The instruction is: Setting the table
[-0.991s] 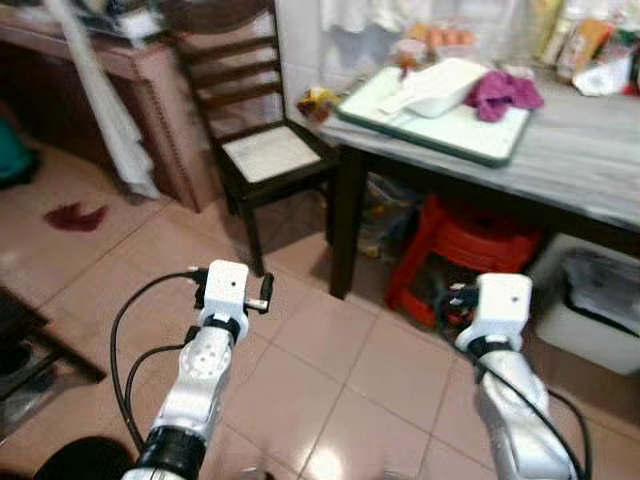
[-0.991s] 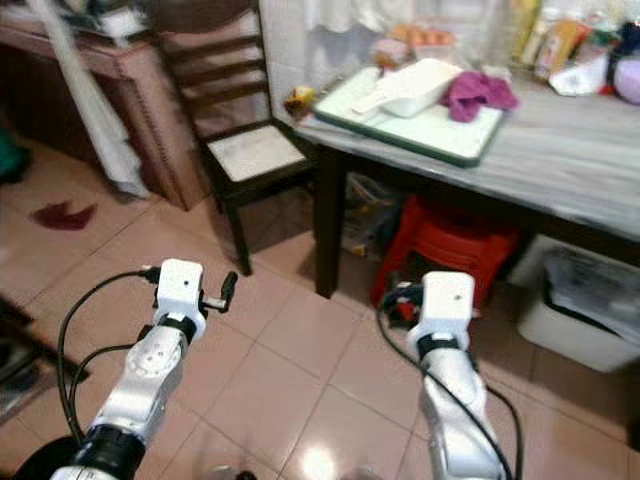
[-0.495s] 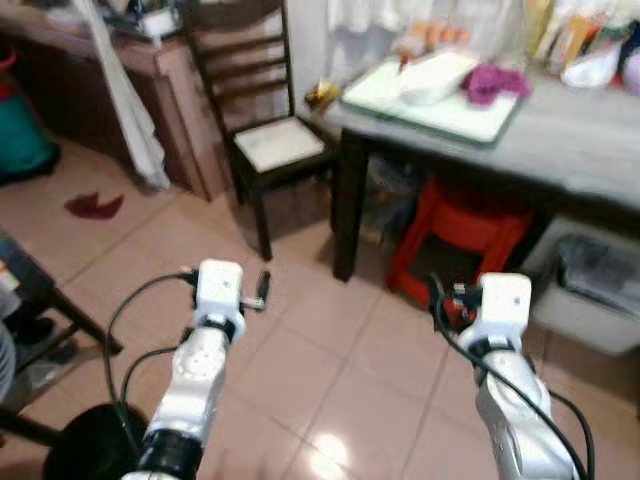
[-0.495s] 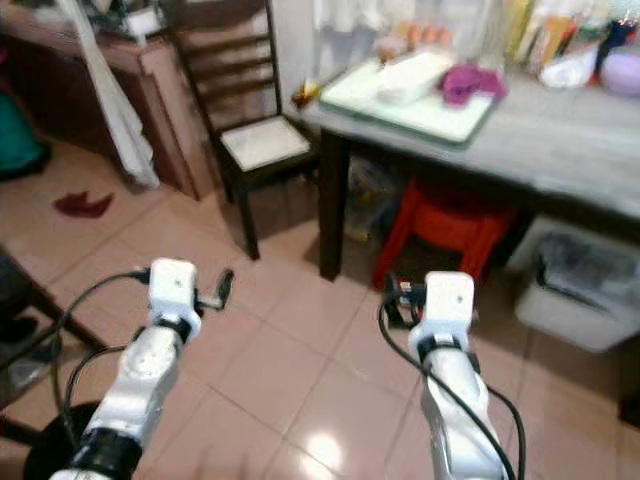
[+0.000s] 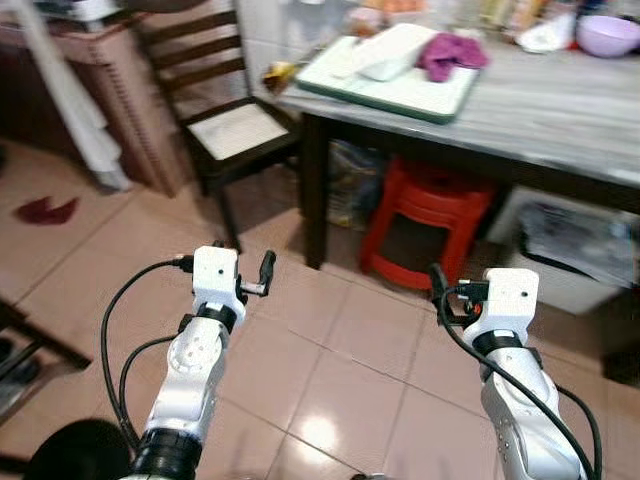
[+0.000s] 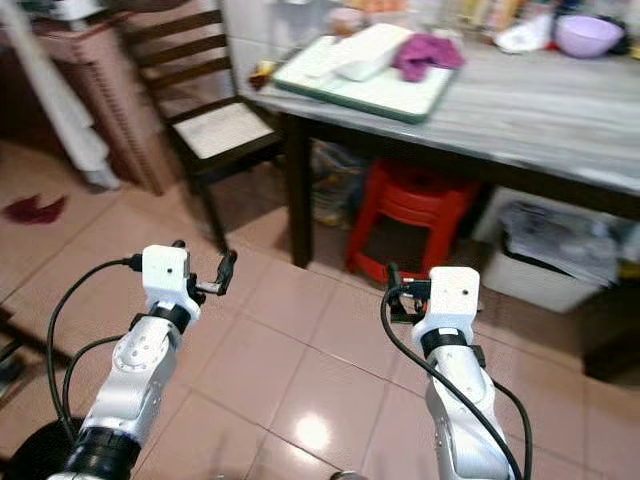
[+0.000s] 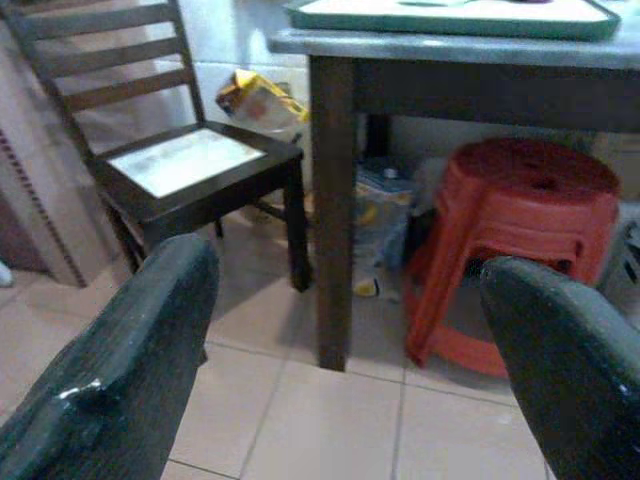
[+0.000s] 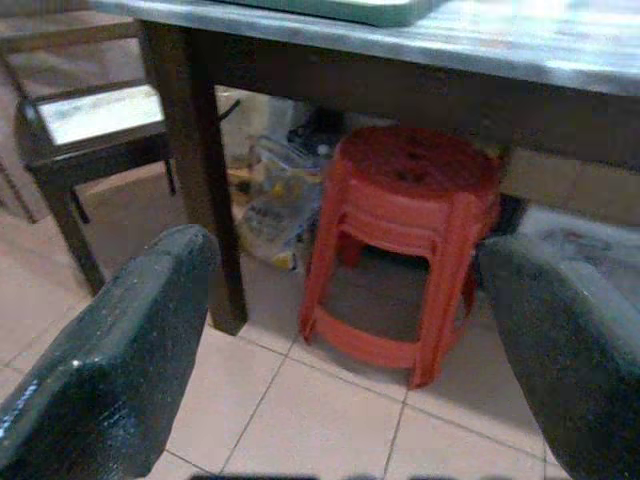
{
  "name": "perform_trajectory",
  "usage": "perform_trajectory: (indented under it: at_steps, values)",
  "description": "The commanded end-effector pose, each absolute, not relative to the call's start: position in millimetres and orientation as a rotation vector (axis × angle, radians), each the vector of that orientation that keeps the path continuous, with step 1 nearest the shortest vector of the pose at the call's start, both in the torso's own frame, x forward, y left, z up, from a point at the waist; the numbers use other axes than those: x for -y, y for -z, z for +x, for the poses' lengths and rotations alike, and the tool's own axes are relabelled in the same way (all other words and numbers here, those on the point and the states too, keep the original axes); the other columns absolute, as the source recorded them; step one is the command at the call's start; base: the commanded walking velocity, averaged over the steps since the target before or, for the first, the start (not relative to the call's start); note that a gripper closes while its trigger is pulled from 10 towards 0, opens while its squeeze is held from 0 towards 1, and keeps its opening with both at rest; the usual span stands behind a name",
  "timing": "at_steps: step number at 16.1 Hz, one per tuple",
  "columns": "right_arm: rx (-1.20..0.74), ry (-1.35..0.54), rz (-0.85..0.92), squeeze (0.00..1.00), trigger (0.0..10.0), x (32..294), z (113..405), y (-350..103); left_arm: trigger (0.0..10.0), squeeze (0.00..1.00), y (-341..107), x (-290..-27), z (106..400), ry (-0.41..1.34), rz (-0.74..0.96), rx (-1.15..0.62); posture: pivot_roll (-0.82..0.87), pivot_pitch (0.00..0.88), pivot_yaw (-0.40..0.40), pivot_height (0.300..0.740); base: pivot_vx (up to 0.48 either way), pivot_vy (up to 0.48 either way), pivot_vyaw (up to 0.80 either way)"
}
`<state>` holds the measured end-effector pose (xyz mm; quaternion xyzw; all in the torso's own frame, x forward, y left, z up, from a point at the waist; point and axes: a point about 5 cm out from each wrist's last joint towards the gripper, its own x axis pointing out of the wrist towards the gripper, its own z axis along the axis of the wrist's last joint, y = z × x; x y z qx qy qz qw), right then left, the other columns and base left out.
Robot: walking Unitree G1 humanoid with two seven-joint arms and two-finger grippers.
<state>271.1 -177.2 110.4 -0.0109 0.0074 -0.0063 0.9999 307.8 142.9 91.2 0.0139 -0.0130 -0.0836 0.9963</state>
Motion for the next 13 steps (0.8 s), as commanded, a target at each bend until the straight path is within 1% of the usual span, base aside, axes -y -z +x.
perform_trajectory:
  at_steps: [1, 4, 10, 11, 13]
  values:
    - [-0.007, 0.007, -0.016, 0.00, 10.0, 175.9, 267.9, -111.1, 10.0, 0.00, -85.5, -144.7, 302.0, 0.177, 0.031, 0.004, -0.08, 0.092, 0.032, 0.740, 0.000, -0.289, -0.80]
    - [-0.013, 0.006, -0.010, 0.00, 10.0, 175.0, 265.2, -109.1, 10.0, 0.00, -80.8, -147.4, 295.8, 0.184, 0.034, -0.018, -0.09, 0.095, 0.036, 0.740, 0.000, -0.285, -0.80]
    - [-0.014, -0.001, -0.009, 0.00, 10.0, 174.2, 265.6, -108.9, 10.0, 0.00, -81.7, -146.3, 295.1, 0.187, 0.028, -0.022, -0.08, 0.097, 0.032, 0.740, 0.000, -0.288, -0.80]
    - [-0.014, -0.002, -0.005, 0.00, 10.0, 174.0, 264.9, -108.8, 10.0, 0.00, -81.6, -146.2, 294.4, 0.186, 0.027, -0.025, -0.08, 0.098, 0.030, 0.740, 0.000, -0.285, -0.59]
    - [-0.012, -0.004, -0.005, 0.00, 10.0, 173.9, 264.6, -109.1, 10.0, 0.00, -81.5, -146.0, 294.2, 0.184, 0.026, -0.026, -0.08, 0.098, 0.030, 0.740, 0.000, -0.289, 0.00]
